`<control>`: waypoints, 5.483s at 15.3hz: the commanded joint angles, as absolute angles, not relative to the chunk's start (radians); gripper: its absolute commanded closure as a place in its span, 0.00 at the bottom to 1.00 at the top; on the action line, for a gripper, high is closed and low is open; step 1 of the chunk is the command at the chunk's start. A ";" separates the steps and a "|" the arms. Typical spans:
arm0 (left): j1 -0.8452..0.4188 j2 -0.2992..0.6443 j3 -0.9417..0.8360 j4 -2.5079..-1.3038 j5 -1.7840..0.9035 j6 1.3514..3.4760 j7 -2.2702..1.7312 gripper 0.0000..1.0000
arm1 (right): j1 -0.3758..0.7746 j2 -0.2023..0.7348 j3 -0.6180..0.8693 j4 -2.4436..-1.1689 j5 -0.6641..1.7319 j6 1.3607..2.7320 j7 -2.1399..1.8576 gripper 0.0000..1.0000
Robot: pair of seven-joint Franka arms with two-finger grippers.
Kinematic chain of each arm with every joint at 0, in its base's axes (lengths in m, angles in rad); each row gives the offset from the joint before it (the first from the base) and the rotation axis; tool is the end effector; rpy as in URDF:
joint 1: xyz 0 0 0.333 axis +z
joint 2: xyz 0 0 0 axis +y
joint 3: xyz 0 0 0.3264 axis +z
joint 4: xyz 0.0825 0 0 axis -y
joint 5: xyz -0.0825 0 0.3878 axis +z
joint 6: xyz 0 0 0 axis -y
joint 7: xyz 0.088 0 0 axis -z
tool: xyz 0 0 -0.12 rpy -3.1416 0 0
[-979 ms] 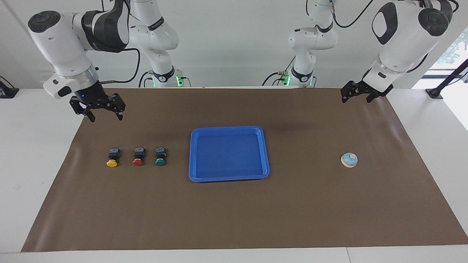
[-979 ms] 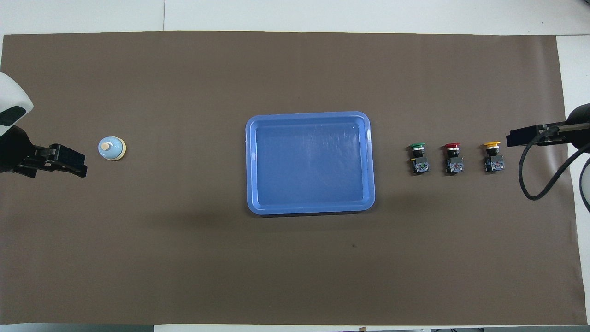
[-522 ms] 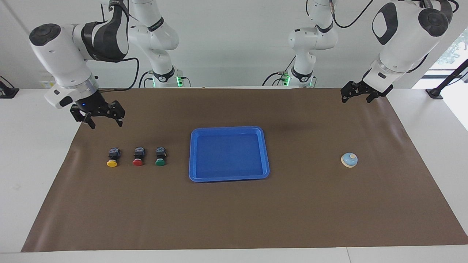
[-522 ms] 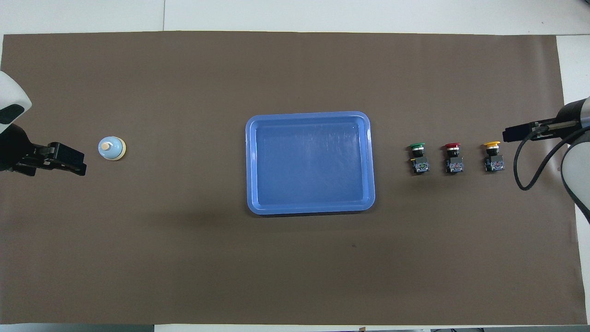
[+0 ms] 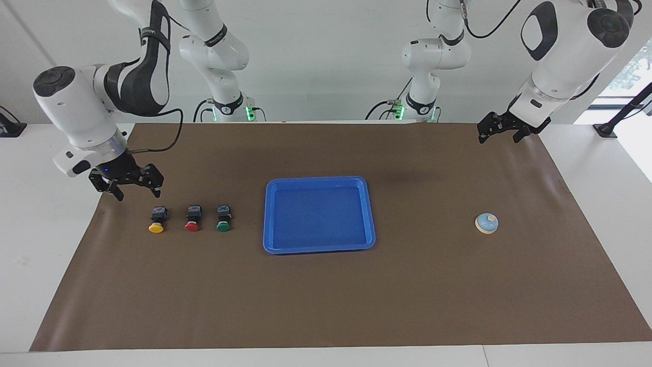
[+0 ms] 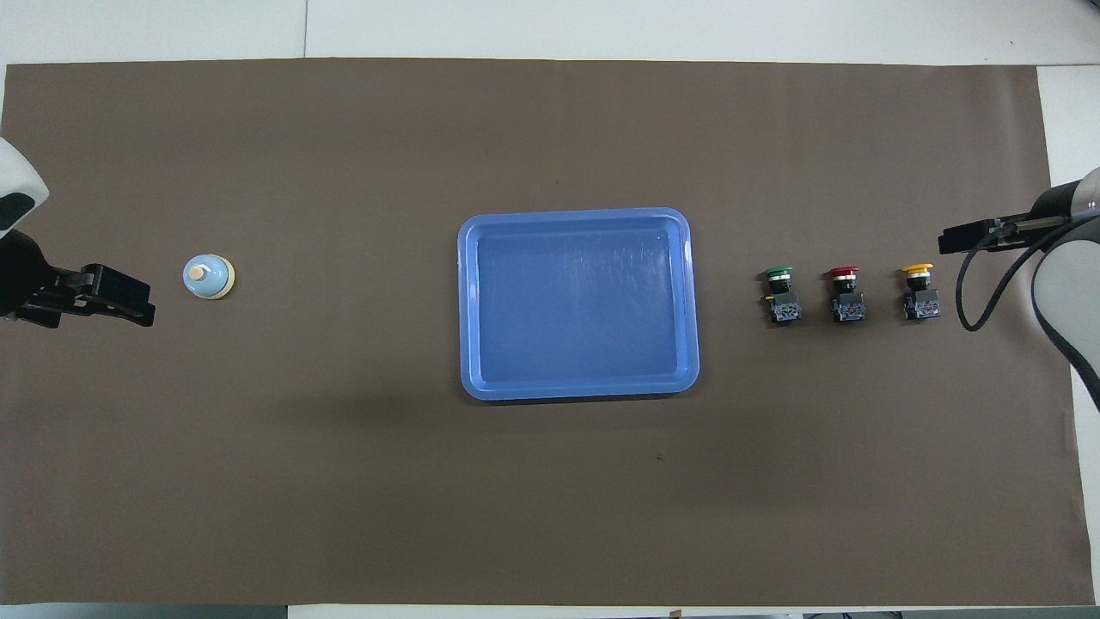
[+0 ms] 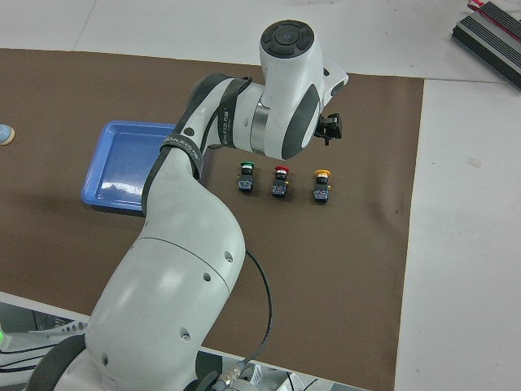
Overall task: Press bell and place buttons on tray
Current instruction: 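Grasp the yellow button with the right gripper, then carry the yellow button into the tray and release it, then move the right gripper back and grasp the red button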
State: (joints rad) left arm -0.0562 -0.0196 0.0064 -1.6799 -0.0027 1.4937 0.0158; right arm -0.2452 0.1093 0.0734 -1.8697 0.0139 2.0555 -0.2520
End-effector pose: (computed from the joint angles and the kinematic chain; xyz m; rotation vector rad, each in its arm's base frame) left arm 0.5359 -0.0270 0.5755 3.1290 -0.1027 -0.2614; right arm 0.5942 -0.1035 0.4575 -3.1331 -0.1151 -0.1245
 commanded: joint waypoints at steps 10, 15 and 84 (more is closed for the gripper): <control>-0.044 -0.025 0.002 -1.671 -0.012 1.482 0.006 0.00 | -0.250 0.182 0.084 -1.979 0.032 2.290 -0.284 0.00; -0.044 -0.025 0.002 -1.671 -0.012 1.482 0.006 0.00 | -0.287 0.244 0.084 -1.980 0.032 2.289 -0.328 0.00; -0.044 -0.025 -0.002 -1.671 -0.012 1.482 0.006 0.00 | -0.144 0.176 0.086 -2.166 -0.020 2.327 -0.098 0.00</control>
